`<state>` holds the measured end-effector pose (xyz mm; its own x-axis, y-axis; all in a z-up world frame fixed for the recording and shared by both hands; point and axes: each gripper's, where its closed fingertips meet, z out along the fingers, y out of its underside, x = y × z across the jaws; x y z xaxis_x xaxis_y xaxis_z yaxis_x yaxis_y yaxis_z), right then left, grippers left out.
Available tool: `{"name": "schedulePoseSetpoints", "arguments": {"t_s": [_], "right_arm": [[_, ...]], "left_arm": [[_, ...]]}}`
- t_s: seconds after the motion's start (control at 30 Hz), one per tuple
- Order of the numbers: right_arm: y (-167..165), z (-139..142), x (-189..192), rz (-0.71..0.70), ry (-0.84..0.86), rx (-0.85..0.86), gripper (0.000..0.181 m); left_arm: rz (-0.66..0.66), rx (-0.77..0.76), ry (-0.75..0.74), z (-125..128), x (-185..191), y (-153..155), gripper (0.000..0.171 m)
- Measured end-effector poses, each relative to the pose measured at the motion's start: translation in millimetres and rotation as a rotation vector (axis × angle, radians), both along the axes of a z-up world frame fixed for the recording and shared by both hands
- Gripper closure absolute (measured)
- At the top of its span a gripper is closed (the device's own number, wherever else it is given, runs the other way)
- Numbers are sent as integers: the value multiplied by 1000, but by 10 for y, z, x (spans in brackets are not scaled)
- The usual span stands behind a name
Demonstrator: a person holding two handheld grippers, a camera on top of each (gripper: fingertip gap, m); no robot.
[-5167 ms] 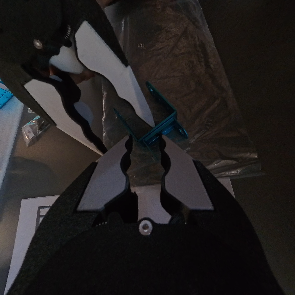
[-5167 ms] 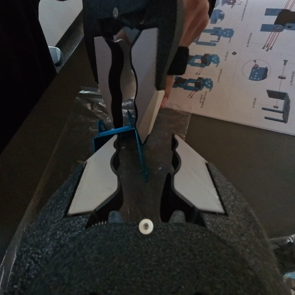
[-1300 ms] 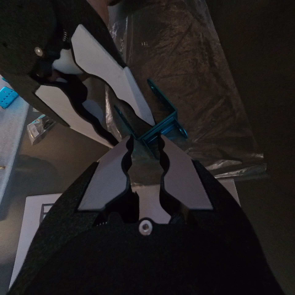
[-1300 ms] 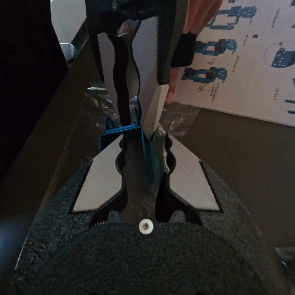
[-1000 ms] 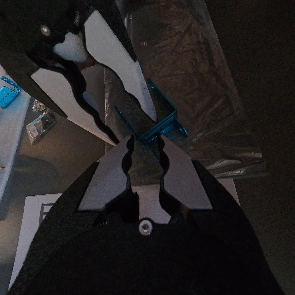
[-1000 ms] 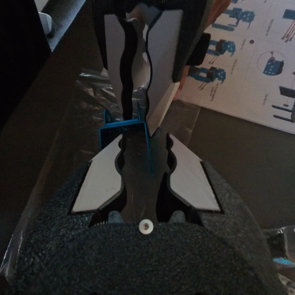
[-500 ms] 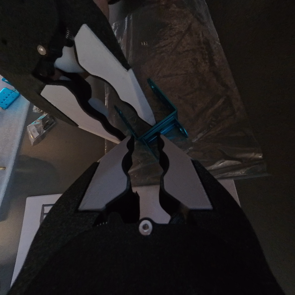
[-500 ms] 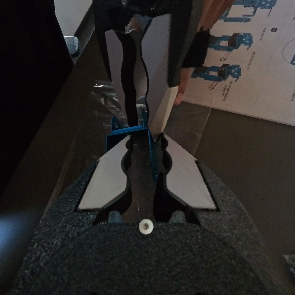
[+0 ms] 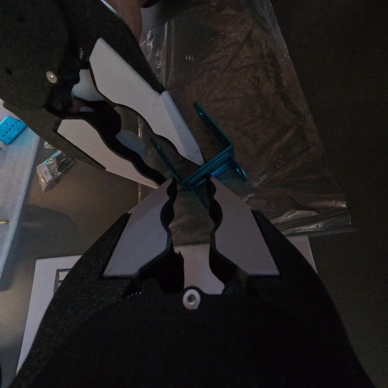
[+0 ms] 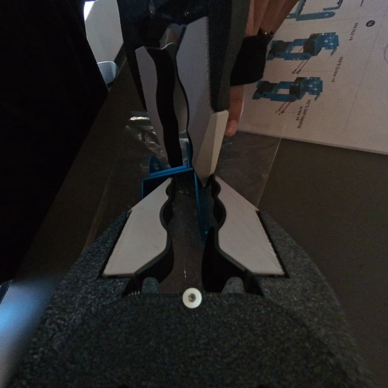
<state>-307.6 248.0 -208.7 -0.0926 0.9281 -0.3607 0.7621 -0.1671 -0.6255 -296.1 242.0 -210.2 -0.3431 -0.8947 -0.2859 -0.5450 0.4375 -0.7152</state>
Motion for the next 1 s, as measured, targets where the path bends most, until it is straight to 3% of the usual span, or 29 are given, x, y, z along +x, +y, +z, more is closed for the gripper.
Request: {"name": "schedulePoseSetpoints", "arguments": {"t_s": [0.73,1.0], "right_arm": [[7,5,9,-29,0,-128,150],[31,23,52,8,-18,103,144]], "left_arm": [[9,3,-5,3,4,21,144],[3,11,-7,-2,3,12,144]]}}
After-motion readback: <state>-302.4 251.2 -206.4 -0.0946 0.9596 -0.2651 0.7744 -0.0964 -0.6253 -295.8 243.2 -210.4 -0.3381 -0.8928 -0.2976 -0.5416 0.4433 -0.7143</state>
